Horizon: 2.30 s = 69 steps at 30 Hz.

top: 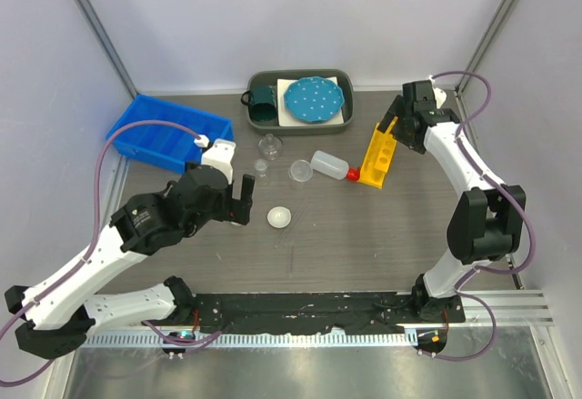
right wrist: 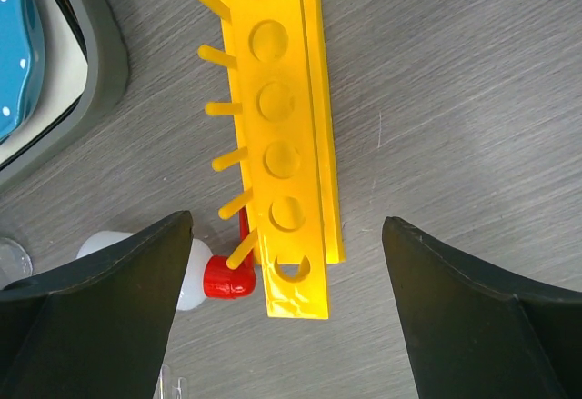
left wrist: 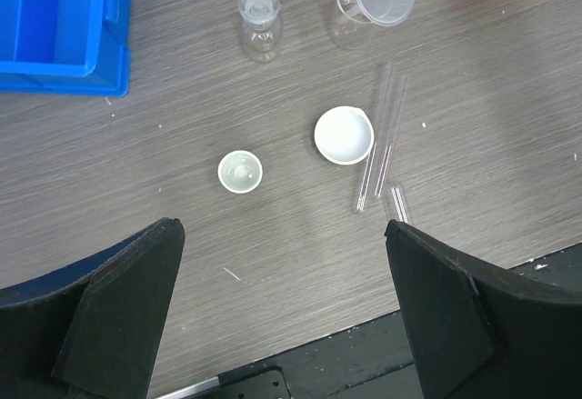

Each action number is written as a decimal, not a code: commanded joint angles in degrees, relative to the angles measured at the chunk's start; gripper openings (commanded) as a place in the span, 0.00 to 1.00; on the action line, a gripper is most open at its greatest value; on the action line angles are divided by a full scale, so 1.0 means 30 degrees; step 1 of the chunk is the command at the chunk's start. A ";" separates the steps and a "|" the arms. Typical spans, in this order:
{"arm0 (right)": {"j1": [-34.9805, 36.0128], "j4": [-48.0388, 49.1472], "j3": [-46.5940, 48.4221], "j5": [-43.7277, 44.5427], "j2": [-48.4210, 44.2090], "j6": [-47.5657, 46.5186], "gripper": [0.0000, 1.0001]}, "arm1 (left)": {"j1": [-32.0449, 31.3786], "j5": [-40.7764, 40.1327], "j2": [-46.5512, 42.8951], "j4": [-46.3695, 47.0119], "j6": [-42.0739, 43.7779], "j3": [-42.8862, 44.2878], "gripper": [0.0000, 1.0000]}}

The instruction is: Organize the chemistry lab equipment

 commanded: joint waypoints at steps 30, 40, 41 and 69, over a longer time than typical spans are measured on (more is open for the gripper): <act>0.1267 -0.0874 0.0537 0.2581 0.3021 -0.1521 0.18 | -0.0049 -0.0140 -0.2208 -0.0684 -0.1399 -0.1188 0.99; 0.1880 -0.0523 -0.4588 0.2584 -0.1314 -0.0994 0.08 | -0.0078 0.0270 -0.2647 -0.0654 -0.1721 -0.1482 0.99; 0.2027 -0.0523 -0.5230 0.2554 -0.1723 -0.0906 0.08 | -0.0078 0.0299 -0.2705 -0.0654 -0.1751 -0.1511 0.99; 0.5192 -0.3040 -0.4712 0.5189 -0.6936 0.0591 0.94 | -0.0399 0.1851 -0.0599 0.0367 -0.2366 -0.1628 0.96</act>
